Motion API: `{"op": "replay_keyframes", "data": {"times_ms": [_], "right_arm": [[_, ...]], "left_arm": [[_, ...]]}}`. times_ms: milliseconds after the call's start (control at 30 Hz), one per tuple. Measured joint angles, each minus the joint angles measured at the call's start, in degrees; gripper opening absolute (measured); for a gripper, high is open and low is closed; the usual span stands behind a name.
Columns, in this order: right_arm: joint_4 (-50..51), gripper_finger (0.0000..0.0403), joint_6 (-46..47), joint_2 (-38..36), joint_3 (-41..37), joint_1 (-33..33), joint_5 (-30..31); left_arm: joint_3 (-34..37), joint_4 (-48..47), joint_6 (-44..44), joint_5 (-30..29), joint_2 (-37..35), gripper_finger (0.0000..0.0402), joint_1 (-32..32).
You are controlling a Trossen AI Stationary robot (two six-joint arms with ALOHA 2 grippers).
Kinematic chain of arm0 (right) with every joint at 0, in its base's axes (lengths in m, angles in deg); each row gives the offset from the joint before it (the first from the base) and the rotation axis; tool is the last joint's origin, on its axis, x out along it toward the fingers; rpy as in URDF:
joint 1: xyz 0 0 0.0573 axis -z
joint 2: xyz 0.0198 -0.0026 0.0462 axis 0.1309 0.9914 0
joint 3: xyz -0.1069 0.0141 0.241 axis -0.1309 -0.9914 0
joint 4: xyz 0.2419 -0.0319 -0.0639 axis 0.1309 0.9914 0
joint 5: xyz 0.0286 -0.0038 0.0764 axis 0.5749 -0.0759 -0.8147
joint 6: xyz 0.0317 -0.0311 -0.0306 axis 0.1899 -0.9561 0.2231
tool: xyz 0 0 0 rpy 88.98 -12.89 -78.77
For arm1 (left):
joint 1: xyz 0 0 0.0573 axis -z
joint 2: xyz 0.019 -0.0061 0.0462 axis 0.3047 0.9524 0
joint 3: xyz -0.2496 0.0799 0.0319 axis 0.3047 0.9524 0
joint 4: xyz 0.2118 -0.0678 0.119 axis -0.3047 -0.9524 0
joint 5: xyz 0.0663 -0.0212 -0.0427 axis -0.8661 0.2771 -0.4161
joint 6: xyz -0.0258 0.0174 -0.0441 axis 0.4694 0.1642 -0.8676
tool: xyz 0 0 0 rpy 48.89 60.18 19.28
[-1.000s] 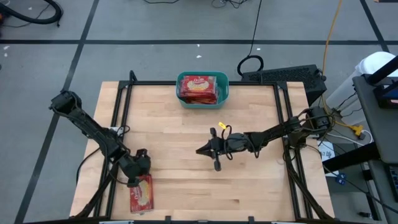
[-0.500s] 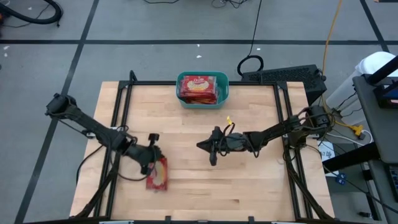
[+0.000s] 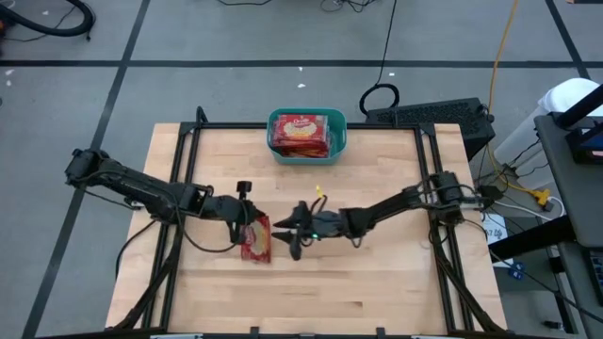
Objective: Sort popcorn bags into baskets
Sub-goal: Put the red popcorn bag into the green bin
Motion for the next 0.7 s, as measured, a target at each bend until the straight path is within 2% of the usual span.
{"op": "replay_keyframes", "data": {"times_ms": [167, 267, 533, 700], "right_arm": [[0.0, 0.0204, 0.5, 5.5, 6.2, 2.8, -4.9], [-0.2, 0.0221, 1.1, 7.3, 7.8, 3.9, -5.4], [0.7, 0.0195, 2.6, 7.7, 7.9, 5.0, -7.0], [7.8, 0.0198, 2.0, 4.6, 7.8, 4.4, -8.2]], "left_arm": [[0.0, 1.4, 1.1, 0.1, 0.0, 0.0001, -0.2], [0.0, 1.4, 1.0, 0.1, 0.0, 0.0001, -0.2], [0.0, 1.0, 0.9, 0.1, 0.0, 0.0001, -0.2], [-0.1, 0.1, 0.4, -0.6, 0.0, 0.0001, -0.2]]}}
